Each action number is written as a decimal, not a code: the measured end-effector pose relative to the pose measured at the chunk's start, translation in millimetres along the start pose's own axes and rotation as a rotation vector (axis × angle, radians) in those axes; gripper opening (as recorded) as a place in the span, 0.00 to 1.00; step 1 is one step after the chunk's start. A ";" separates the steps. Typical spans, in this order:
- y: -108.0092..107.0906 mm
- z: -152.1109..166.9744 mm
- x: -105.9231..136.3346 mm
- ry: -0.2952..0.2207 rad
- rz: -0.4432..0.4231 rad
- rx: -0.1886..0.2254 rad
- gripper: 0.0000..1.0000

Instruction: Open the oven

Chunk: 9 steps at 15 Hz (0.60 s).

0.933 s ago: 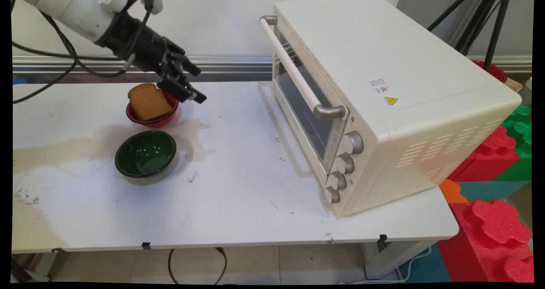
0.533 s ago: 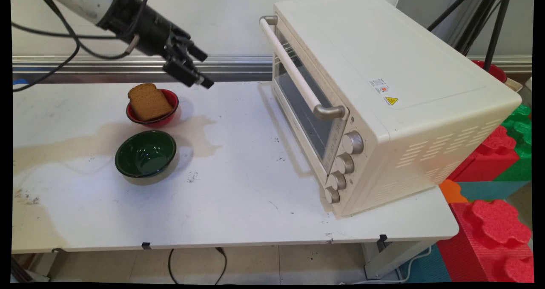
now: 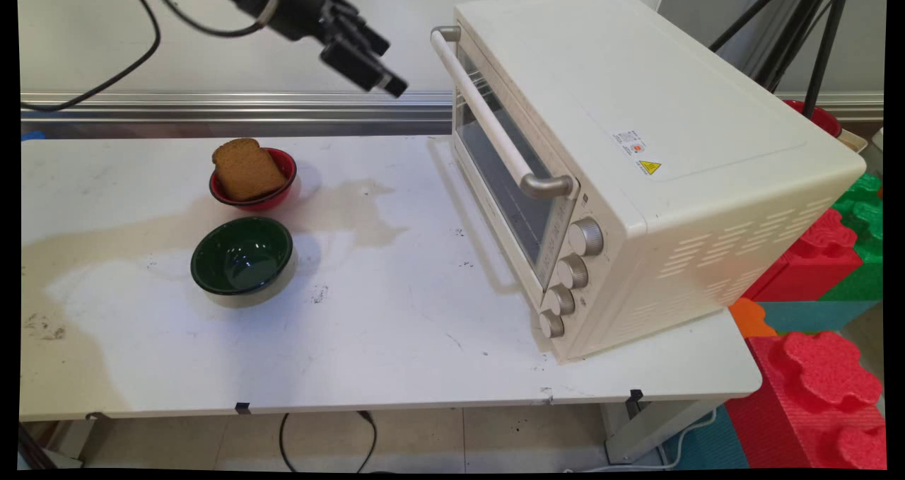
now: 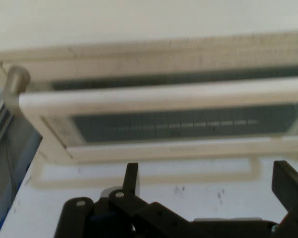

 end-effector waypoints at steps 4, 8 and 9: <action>0.8 14.5 30.3 0.026 -0.001 -0.015 1.00; 3.0 33.1 52.3 0.032 0.008 -0.033 1.00; 3.7 38.9 57.5 0.033 0.008 -0.037 1.00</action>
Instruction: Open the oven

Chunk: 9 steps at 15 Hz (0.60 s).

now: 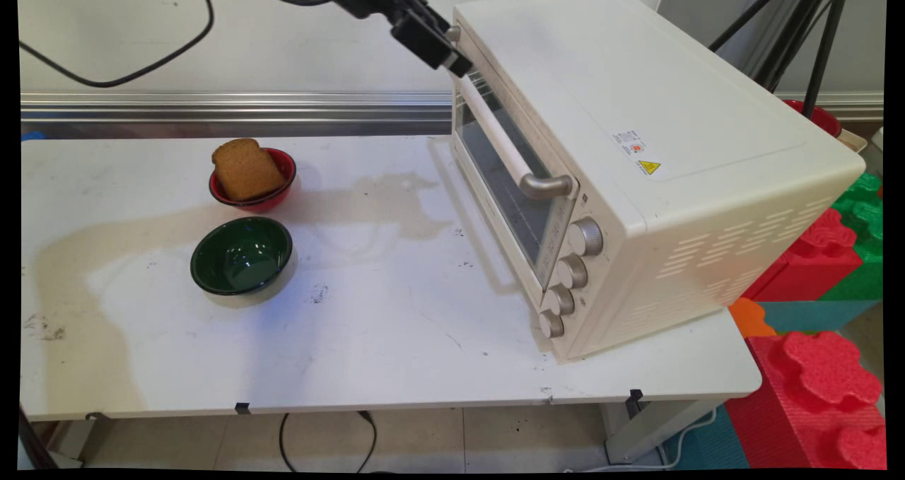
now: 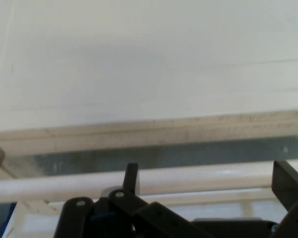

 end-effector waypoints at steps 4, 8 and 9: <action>2.2 18.0 12.0 -0.005 -0.004 -0.009 1.00; 3.7 29.6 17.5 -0.022 -0.009 -0.011 1.00; 3.9 31.1 17.8 -0.027 -0.010 -0.011 1.00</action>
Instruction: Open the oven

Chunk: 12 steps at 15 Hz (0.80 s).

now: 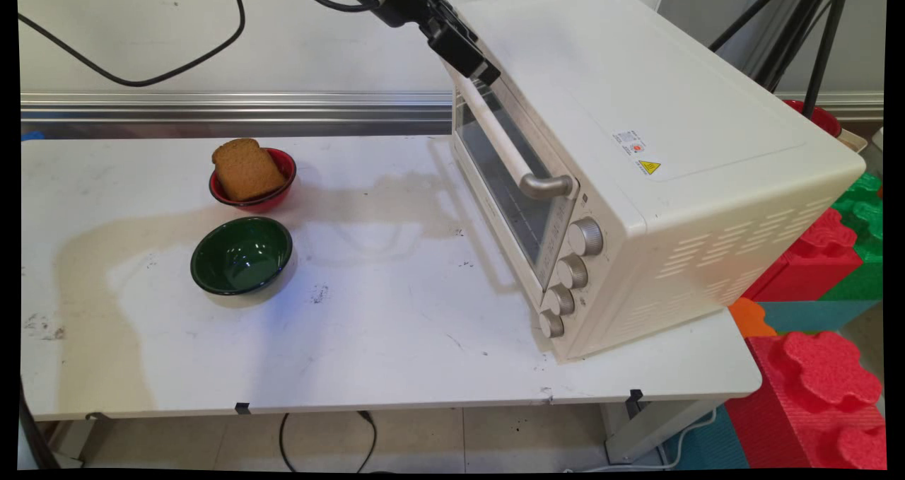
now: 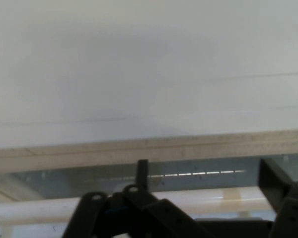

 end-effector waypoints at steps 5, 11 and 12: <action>1.4 6.4 -0.7 -0.026 -0.007 0.003 0.00; 2.5 21.5 -1.8 -0.032 -0.013 0.005 0.00; 2.6 23.7 -2.3 -0.033 -0.013 0.004 0.00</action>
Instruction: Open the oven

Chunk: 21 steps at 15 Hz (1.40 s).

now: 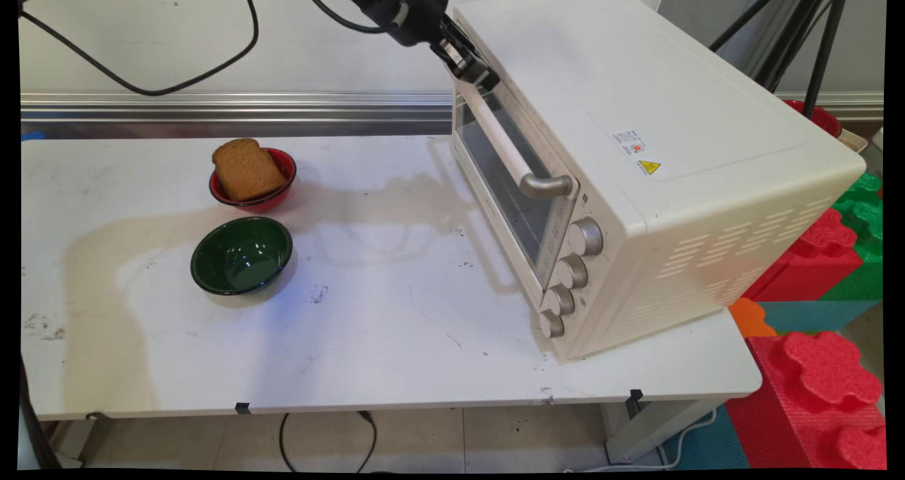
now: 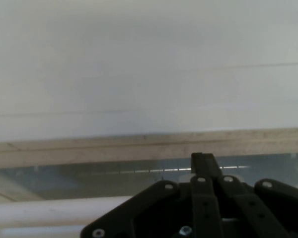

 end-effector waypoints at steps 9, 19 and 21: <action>1.9 27.1 -9.4 -0.013 -0.019 -0.003 0.00; 5.4 8.6 -41.7 -0.049 -0.014 0.016 0.00; 6.9 1.9 -53.2 -0.063 -0.011 0.015 0.00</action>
